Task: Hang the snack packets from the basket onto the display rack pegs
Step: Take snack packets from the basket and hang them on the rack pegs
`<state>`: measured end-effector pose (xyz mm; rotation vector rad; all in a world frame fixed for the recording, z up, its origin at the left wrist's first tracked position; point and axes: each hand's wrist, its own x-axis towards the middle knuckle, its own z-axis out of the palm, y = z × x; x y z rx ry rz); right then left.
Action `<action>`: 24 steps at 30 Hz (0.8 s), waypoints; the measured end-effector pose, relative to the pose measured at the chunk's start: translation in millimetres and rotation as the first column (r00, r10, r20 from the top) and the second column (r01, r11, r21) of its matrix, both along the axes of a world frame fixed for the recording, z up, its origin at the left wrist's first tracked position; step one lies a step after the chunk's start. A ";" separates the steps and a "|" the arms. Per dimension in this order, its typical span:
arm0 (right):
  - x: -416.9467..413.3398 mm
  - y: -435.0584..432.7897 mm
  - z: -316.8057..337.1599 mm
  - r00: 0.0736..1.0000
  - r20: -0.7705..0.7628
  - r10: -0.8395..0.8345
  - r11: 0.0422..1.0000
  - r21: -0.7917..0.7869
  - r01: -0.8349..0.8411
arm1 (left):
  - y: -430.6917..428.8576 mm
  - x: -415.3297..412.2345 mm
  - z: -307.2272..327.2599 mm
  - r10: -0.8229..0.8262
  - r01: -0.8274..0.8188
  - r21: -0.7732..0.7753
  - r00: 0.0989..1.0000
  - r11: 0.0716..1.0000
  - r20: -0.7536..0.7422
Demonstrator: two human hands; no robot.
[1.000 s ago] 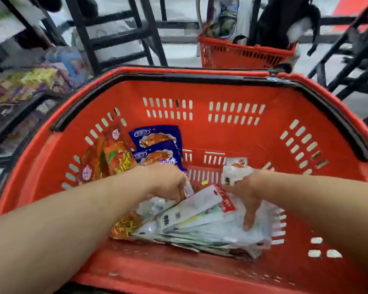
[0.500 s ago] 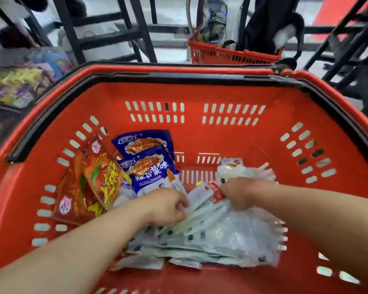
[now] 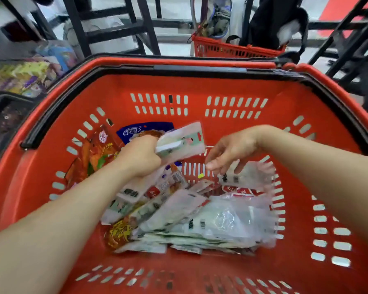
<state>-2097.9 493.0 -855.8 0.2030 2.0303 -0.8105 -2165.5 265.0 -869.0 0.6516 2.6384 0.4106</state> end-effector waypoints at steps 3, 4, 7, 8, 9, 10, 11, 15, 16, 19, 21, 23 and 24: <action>24.8 -22.7 -57.3 0.914 0.148 0.378 0.859 0.312 -0.405 | -2.0 1.4 3.6 0.058 -0.057 -0.018 0.995 0.998 0.078; 34.8 -30.6 -74.7 0.871 0.187 0.454 0.792 0.363 -0.490 | -1.3 2.4 2.5 0.053 -0.051 -0.026 0.994 0.998 0.097; 53.7 -37.4 -101.0 0.865 0.111 0.490 0.743 0.465 -0.481 | -0.3 4.5 -4.9 0.044 -0.039 -0.036 0.987 0.999 0.153; 54.9 -34.5 -105.2 0.883 0.064 0.465 0.754 0.495 -0.432 | -0.5 4.8 -7.5 0.039 -0.032 -0.043 0.986 0.999 0.164; 55.6 -31.6 -107.9 0.898 0.045 0.438 0.752 0.529 -0.393 | -0.6 6.0 -9.2 0.029 -0.021 -0.053 0.986 0.998 0.166; 56.6 -29.7 -108.0 0.906 0.059 0.420 0.737 0.561 -0.378 | -0.1 6.8 -10.8 0.018 -0.007 -0.069 0.986 0.998 0.168; 57.6 -27.4 -108.1 0.907 0.091 0.411 0.718 0.581 -0.383 | 0.2 7.0 -12.5 0.009 0.006 -0.085 0.986 0.996 0.167; 60.9 -33.6 -105.7 0.916 0.187 0.354 0.744 0.537 -0.397 | -1.6 8.0 -16.8 -0.001 0.020 -0.088 0.977 0.996 0.211; 57.7 -34.1 -106.9 0.927 0.184 0.326 0.769 0.519 -0.374 | -2.1 8.2 -16.9 -0.018 0.037 -0.081 0.975 0.996 0.223; 40.3 -32.7 -99.8 0.960 0.174 0.219 0.859 0.433 -0.274 | -3.9 8.9 -15.2 -0.043 0.059 -0.055 0.966 0.997 0.253; 30.9 -32.6 -83.0 0.967 0.193 0.167 0.909 0.350 -0.227 | -4.7 7.7 -12.3 -0.028 0.039 -0.038 0.962 0.998 0.272; 28.3 -31.5 -65.1 0.973 0.164 0.162 0.922 0.325 -0.208 | -5.6 7.1 -9.1 -0.003 0.006 -0.008 0.957 1.000 0.290; 28.0 -29.8 -56.0 0.978 0.132 0.160 0.931 0.308 -0.194 | -6.5 6.7 -7.9 0.003 -0.004 0.004 0.955 1.000 0.295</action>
